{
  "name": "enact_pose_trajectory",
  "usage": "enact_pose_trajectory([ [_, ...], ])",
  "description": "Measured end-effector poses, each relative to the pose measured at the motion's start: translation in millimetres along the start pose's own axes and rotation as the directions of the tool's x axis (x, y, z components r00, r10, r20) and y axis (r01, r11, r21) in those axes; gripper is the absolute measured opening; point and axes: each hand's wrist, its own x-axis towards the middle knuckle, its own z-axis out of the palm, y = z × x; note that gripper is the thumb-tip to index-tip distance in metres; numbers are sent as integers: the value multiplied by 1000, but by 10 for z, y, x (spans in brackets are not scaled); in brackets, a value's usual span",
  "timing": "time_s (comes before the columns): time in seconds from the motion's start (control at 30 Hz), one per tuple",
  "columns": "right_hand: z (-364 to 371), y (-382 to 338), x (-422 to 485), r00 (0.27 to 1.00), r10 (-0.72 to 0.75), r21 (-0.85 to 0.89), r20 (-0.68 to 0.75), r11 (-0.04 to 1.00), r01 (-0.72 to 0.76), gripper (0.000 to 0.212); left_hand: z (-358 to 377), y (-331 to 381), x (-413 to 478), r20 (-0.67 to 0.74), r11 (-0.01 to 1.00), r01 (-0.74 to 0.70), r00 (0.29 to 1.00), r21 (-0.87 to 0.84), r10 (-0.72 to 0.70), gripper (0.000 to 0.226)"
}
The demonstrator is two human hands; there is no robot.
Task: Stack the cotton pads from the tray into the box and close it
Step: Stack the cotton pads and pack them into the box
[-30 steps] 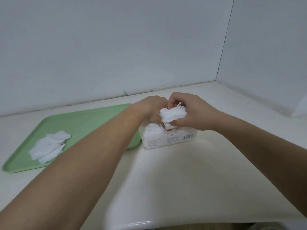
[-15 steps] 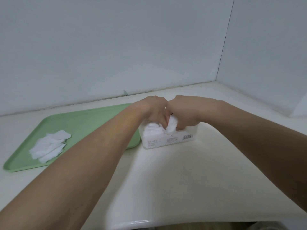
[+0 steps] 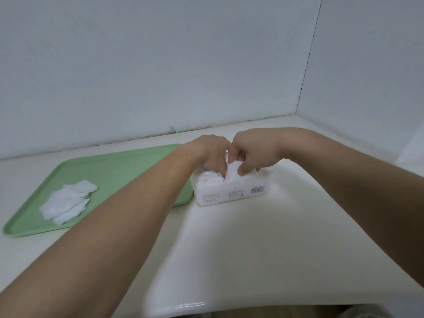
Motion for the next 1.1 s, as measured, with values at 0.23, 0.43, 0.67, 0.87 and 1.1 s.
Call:
enact_pose_trajectory([
  [0.23, 113, -147, 111, 980, -19, -147, -198, 989, -10, 29, -19, 8, -76, 20, 1000, -14, 1000, -18, 14, 5],
  [0.43, 226, -37, 72, 973, -26, 78, -229, 996, 46, 20, 10, 3, -33, 1, 998, -17, 1000, 63, 17, 18],
  [0.67, 158, 58, -48, 989, 5, 35, -151, 999, 0, 21, 22, -45, 37, -1, 1000, 18, 1000, 0, -18, 34],
  [0.87, 187, 59, -18, 996, -35, 76, -86, 996, 42, 22, 47, -59, 59, 10, 999, 32, 999, -38, -32, 21],
  [1.1, 206, 77, -1, 1000, -18, 138, 16, 990, 16, 16, 9, -30, 86, 23, 994, 68, 998, -88, -66, 58],
])
